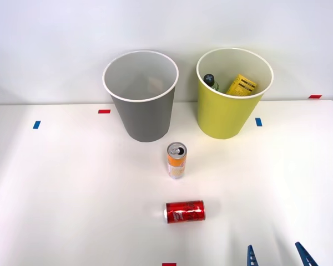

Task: Put cans in the gray bin, plastic bottles in the light green bin

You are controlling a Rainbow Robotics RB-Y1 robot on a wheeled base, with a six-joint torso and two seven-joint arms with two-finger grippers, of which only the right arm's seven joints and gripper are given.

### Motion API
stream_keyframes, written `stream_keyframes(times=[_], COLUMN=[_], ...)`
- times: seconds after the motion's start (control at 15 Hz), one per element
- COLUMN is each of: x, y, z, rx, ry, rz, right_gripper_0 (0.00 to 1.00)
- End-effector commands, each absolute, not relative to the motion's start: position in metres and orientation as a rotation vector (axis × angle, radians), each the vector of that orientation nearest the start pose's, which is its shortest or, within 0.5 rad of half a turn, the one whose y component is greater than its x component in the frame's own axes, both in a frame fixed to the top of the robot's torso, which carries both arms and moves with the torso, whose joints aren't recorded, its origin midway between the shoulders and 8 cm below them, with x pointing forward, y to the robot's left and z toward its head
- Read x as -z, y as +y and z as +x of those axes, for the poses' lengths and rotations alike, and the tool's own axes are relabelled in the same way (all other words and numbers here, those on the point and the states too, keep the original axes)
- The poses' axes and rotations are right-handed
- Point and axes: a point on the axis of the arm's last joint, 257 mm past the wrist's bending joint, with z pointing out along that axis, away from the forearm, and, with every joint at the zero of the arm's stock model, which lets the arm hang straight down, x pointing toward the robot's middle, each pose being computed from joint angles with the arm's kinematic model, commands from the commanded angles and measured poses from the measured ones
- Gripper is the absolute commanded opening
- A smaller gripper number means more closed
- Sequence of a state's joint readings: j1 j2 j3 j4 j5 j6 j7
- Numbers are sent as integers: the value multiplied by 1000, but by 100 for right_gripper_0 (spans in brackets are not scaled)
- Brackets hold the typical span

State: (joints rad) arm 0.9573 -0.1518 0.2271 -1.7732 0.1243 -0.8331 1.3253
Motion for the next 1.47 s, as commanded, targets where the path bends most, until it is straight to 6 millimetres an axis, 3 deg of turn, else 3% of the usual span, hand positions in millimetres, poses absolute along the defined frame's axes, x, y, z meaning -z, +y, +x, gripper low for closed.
stream_keyframes(times=[0.07,1.47], x=[278,278], y=[-220,-220], z=[223,223], rx=[-140,-140], ry=[1475,1475], rz=[23,23], right_gripper_0=[100,100])
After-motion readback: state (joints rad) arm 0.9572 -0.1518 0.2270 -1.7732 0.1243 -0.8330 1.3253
